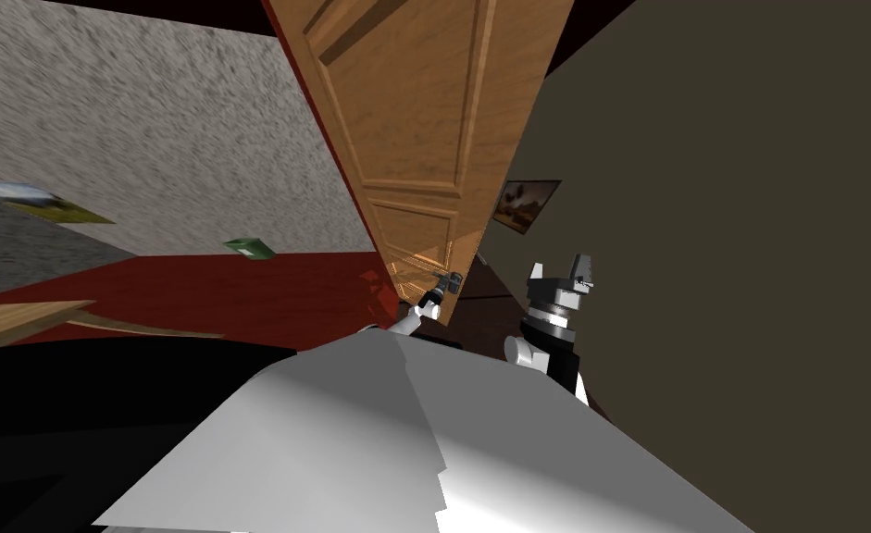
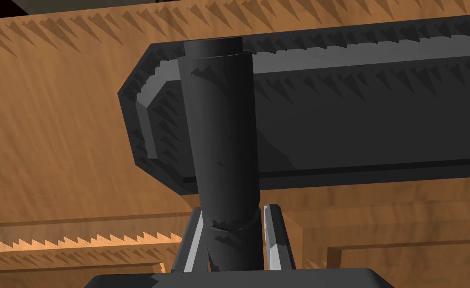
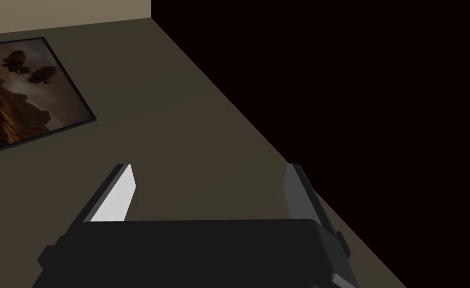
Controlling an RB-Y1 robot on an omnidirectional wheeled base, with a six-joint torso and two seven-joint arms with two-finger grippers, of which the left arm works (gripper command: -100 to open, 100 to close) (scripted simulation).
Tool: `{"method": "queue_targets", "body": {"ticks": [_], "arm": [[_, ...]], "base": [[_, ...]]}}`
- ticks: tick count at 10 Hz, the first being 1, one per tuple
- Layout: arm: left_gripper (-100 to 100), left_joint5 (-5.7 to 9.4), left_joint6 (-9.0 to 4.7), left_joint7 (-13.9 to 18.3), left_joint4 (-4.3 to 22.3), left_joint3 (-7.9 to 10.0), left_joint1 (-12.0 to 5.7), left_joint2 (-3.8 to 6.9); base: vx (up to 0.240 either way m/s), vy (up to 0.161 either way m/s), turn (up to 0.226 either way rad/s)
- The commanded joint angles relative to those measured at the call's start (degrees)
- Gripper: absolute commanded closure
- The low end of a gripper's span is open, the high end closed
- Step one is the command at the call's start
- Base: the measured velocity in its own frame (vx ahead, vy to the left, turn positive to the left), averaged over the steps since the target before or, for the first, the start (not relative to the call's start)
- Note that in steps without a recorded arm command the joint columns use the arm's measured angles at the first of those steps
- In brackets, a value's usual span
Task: Push the door open
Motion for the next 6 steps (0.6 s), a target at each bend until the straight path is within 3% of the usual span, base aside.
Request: {"method": "queue_targets", "body": {"ticks": [1, 2, 3, 4, 5, 6], "arm": [[100, 0.00, -0.18, -0.03, -0.10, 0.16, -0.09, 0.13], [100, 0.00, -0.18, -0.03, -0.10, 0.16, -0.09, 0.13], [100, 0.16, -0.11, -0.17, 0.25, 1.11, -0.15, 1.55], [100, 0.16, -0.11, -0.17, 0.25, 1.11, -0.15, 1.55], [100, 0.32, -0.22, -0.35, 0.50, 2.26, -0.32, 2.47], [100, 0.38, -0.27, -0.42, 0.59, 2.69, -0.39, 2.69]], "base": [[0.000, 0.000, 0.000], [0.000, 0.000, 0.000], [0.069, -0.110, 0.031], [0.073, -0.108, 0.071], [0.108, -0.120, 0.080], [0.132, -0.159, 0.068]]}}
